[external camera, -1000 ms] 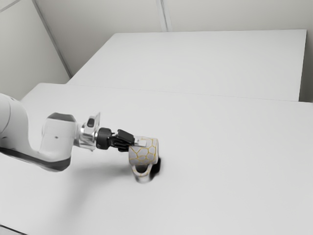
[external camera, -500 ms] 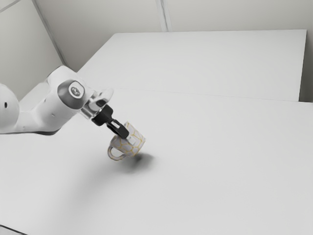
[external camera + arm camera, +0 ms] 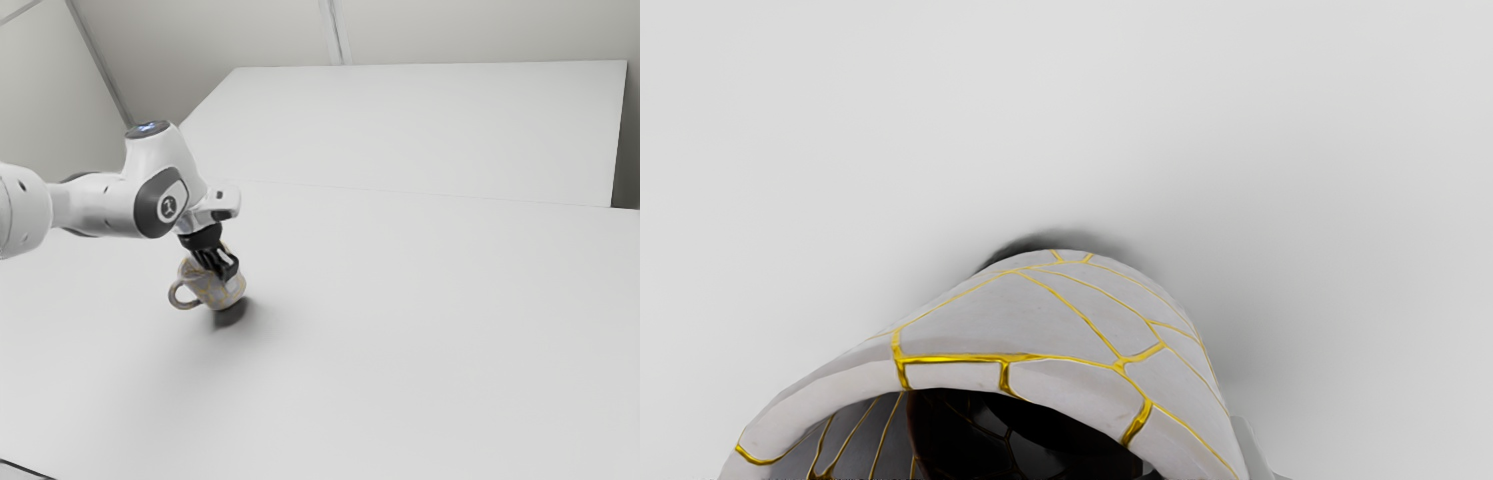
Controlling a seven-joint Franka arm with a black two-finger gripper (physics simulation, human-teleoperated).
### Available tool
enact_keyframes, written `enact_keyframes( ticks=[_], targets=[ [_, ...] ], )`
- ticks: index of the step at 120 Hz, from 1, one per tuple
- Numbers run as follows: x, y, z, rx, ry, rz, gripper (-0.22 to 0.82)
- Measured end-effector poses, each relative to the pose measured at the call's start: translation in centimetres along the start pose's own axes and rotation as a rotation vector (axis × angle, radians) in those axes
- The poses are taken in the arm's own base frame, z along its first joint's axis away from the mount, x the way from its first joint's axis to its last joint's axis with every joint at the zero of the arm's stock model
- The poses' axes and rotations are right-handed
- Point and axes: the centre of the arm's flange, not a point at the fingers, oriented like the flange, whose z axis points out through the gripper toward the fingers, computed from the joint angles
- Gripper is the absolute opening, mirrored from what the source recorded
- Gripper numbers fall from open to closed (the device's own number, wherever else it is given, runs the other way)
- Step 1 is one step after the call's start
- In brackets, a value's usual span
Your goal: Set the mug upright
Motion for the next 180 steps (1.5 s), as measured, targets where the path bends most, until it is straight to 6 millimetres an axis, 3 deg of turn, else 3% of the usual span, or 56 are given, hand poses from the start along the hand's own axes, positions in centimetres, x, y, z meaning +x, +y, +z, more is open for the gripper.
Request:
enact_keyframes(
  ticks=[18,35,63,72,90,121,137,151,180],
  targets=[
    [0.6,0.3,3.2,0.037,-0.047,-0.053,-0.17],
    [0.9,0.6,4.5,0.047,-0.055,-0.113,-0.12],
    [1.0,0.8,4.3,0.044,-0.038,-0.199,0.32],
    [1.2,1.1,2.4,0.049,-0.003,-0.219,0.40],
    [1.4,1.7,-3.5,0.050,0.094,-0.265,0.51],
    [8.0,0.3,-16.2,0.012,0.157,-0.307,0.58],
    [8.5,-1.7,-21.7,0.017,0.152,-0.332,0.59],
    [8.0,-1.7,-23.0,0.007,0.110,-0.332,0.60],
    [7.2,-1.1,-22.1,-0.013,0.035,-0.324,0.60]
  ],
)
